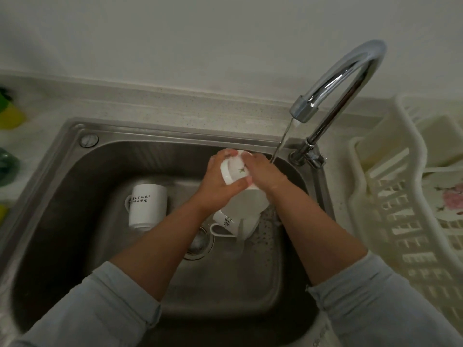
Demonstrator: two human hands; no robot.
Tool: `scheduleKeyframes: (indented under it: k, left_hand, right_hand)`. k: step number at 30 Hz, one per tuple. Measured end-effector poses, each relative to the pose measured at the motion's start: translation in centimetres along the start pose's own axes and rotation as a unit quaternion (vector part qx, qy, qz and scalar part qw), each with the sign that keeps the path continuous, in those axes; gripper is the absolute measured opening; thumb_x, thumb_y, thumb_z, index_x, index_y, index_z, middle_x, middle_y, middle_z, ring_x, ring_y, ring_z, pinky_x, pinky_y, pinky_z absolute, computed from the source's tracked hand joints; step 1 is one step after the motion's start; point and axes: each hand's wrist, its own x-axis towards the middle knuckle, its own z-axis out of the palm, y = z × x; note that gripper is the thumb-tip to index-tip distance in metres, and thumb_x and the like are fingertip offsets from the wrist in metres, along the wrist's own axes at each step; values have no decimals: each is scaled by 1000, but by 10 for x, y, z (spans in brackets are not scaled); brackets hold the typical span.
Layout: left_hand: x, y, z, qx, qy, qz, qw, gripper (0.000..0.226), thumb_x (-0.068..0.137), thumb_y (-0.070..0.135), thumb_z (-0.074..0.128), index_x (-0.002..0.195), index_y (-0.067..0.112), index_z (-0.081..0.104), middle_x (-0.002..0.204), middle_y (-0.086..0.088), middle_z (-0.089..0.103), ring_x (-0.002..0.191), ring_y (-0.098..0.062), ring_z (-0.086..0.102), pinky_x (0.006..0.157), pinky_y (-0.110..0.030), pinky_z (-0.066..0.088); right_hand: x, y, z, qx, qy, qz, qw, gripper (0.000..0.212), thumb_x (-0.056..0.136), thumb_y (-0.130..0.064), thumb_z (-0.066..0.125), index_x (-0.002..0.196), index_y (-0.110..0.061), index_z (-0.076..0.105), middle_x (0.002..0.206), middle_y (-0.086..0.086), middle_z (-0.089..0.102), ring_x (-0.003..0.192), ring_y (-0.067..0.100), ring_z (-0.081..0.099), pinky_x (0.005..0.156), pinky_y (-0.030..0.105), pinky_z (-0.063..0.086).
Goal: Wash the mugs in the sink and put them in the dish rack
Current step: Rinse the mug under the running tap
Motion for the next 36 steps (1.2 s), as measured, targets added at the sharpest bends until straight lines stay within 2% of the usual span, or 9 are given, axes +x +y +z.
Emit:
scheduleKeyframes:
  k: [5,9,13,18,23,27,31,34,36]
  left_hand:
    - [-1,2,5,17,-30,25,999,73,58,50,67,120,35,31,128,-5,42,114,-20,51,91,-34,50]
    - [2,-4,-6,-71,-15,-24,997,73,59,45,64,120,24,29,114,-1,48,102,-21,55,80,-29,51]
    - [-10,-7,3,-72,-55,-40,995,66,60,46,62,117,28,34,121,-12,45,108,-29,53,82,-37,51]
    - [-5,-1,7,-65,-63,-14,996,57,61,45,64,111,32,39,121,-8,45,108,-26,53,79,-36,52]
    - [-1,1,5,-141,-51,-66,987,56,59,47,61,109,30,43,117,-9,51,102,-22,56,80,-33,52]
    - [-4,0,3,-41,-92,-47,994,66,59,50,64,118,39,37,132,-12,41,115,-31,52,91,-47,51]
    - [0,10,3,141,-122,28,982,99,53,59,66,138,30,24,142,-5,29,131,-25,33,104,-50,38]
    - [2,25,9,217,-142,60,964,117,51,58,70,146,21,14,147,-3,19,137,-20,16,112,-45,27]
    - [5,31,12,235,-168,71,955,127,50,54,80,148,27,3,153,-1,8,141,-16,4,114,-42,19]
  right_hand:
    - [-5,-15,-11,105,6,62,992,35,96,-44,41,84,-17,58,85,6,63,75,20,60,73,31,49]
    - [-18,-6,-4,-27,-9,-6,1000,41,98,-38,41,134,-19,40,121,9,53,106,26,55,87,32,44]
    - [-22,1,-9,155,-71,132,977,33,92,-40,53,111,-13,53,80,7,62,64,18,61,46,22,50]
    - [-12,9,-12,249,-42,163,954,44,89,-53,50,98,-12,63,106,17,67,94,31,64,90,40,52]
    - [-23,15,-20,198,-72,136,968,52,84,-39,65,126,-17,42,107,17,62,84,26,65,61,32,55]
    - [-27,21,-26,217,-134,150,955,67,73,-33,76,129,-21,40,115,18,61,94,33,64,71,42,56]
    - [-27,28,-20,201,-97,115,968,85,51,-35,86,125,-20,46,116,16,61,101,37,63,84,57,51]
    - [-29,37,-19,283,-43,50,957,64,62,-29,81,119,-18,53,111,14,64,99,31,64,86,50,53]
    - [-29,47,-19,342,-27,0,939,85,49,-33,86,124,-15,50,115,15,62,101,30,63,83,45,54]
